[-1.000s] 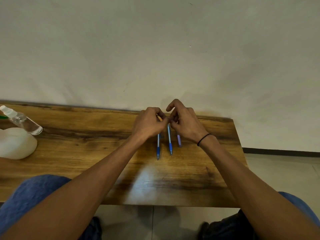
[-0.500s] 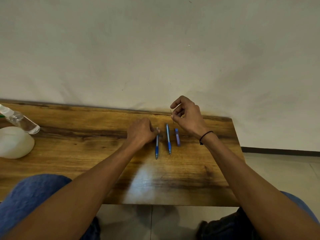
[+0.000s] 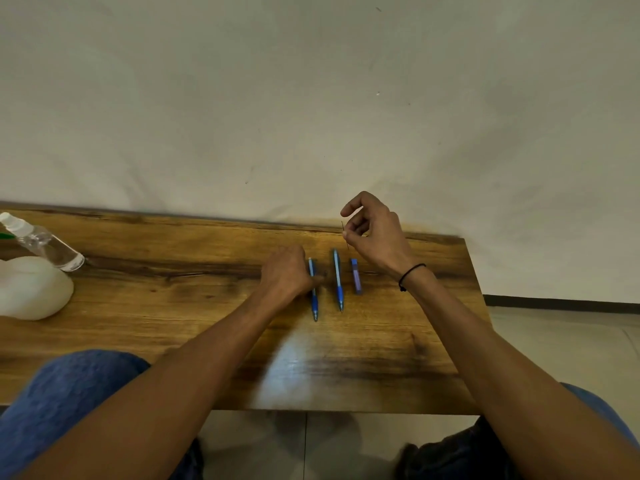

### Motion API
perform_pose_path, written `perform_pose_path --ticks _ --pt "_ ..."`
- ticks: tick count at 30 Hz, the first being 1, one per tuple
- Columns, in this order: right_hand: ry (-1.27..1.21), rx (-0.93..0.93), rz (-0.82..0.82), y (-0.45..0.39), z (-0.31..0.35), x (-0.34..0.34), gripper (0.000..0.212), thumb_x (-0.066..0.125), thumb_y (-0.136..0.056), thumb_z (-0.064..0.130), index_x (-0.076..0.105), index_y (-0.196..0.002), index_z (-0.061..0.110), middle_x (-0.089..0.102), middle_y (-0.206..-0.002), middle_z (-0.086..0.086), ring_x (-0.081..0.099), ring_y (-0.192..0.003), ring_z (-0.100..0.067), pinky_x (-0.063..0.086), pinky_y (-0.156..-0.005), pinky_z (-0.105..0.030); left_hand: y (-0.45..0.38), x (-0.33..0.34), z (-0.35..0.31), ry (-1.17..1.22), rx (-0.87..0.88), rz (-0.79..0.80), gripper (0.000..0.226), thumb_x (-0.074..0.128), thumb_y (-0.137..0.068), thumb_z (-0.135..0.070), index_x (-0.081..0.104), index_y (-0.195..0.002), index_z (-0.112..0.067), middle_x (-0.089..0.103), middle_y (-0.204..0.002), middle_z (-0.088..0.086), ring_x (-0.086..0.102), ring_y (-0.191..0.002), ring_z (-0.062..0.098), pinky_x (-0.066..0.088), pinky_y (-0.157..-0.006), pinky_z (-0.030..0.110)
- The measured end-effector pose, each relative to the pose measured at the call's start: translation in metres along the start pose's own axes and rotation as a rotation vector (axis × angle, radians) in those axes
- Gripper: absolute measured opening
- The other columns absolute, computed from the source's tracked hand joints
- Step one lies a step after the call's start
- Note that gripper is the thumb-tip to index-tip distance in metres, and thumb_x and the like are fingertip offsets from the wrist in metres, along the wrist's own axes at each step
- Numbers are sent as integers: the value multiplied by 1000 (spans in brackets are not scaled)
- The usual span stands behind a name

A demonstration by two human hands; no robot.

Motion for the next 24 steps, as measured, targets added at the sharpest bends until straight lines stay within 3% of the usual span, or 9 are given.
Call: perform_pose_path --ticks 8,11,14,19,24 --pt "-56 17 17 0 1 4 33 70 -88 0 63 -111 21 70 -80 7 68 -80 -3 53 -69 -9 -1 -5 -2 131 -15 8 40 90 -76 -49 64 -71 -18 61 -60 -3 53 -49 9 36 -45 24" --pt "-125 90 -2 -3 -2 3 23 73 -88 0 72 -106 14 73 -86 3 69 -80 -8 61 -76 -26 0 -19 -11 165 40 -58 31 89 -80 -40 73 -65 -18 65 -52 -2 58 -44 9 38 -43 22" --pt "-223 151 -15 -4 -3 0 13 73 -90 -3 75 -100 6 75 -94 -6 70 -84 -16 64 -79 -38 6 -35 -22 166 148 -170 32 87 -82 -33 66 -60 -22 64 -54 -5 61 -48 6 38 -44 19" --pt "-381 204 -58 -2 1 -9 11 72 -91 -5 72 -102 -4 71 -91 -11 69 -81 -15 65 -74 -33 13 -51 -29 226 229 -254 23 84 -84 -28 65 -92 -19 66 -78 -6 60 -66 6 39 -52 17" --pt "-396 194 -49 -2 9 -11 9 70 -93 -2 70 -102 -4 71 -95 -19 69 -87 -21 65 -76 -36 13 -55 -28 295 266 -267 26 85 -83 -26 61 -92 -22 66 -80 -7 63 -68 2 48 -58 17"
Point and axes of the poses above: each hand's wrist, its own y-axis away from the middle knuckle, its own x-axis out of the palm, z = x × y, the point moved 7 cm from there along -y, towards the middle knuckle
